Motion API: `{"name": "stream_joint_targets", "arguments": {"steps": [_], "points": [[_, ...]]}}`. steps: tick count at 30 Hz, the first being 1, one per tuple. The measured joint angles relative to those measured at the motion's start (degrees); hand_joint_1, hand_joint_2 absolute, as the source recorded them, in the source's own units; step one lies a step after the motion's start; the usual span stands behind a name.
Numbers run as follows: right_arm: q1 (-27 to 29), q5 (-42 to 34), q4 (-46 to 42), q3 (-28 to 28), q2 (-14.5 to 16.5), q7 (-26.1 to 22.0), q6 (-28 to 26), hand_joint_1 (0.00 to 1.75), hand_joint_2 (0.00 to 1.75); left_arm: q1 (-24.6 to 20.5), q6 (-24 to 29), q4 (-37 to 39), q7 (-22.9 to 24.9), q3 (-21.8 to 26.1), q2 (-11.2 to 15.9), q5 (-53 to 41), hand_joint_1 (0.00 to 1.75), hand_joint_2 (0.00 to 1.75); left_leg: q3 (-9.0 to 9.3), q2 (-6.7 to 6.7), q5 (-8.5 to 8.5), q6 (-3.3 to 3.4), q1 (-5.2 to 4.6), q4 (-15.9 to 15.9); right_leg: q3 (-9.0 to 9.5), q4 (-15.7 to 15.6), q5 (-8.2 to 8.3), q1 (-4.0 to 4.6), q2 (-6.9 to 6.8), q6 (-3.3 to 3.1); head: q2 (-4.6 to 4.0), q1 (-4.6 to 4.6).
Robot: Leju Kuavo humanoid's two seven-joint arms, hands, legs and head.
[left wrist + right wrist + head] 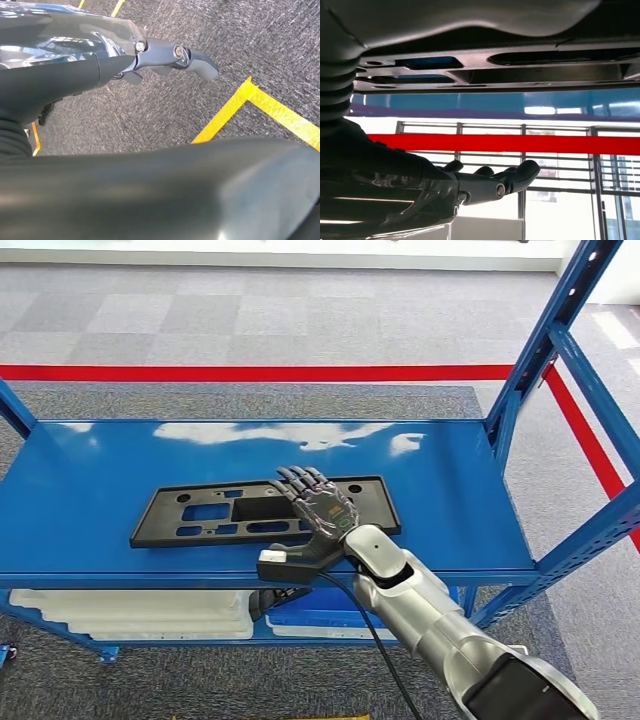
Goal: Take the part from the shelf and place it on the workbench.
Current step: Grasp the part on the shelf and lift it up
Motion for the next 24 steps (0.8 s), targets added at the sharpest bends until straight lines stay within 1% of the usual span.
{"name": "stream_joint_targets", "arguments": {"steps": [11,24], "points": [[0.1,-1.4,0.2,0.1,0.0,-1.2,1.1,0.00,1.75,0.0,0.0,0.0,0.0,0.0,0.0,0.2,0.00,0.00,0.00,0.00,0.00,0.00,0.00,0.0,0.00,0.0,0.00,0.00,0.00,0.00,0.00,0.00],[0.0,-2.9,1.6,0.4,0.0,-1.2,3.6,0.00,1.75,0.0,0.7,0.0,0.0,0.0,0.0,1.5,0.00,0.00,0.00,0.00,0.00,0.00,0.00,0.0,0.00,0.0,0.00,0.00,0.00,0.00,0.00,0.00]]}}
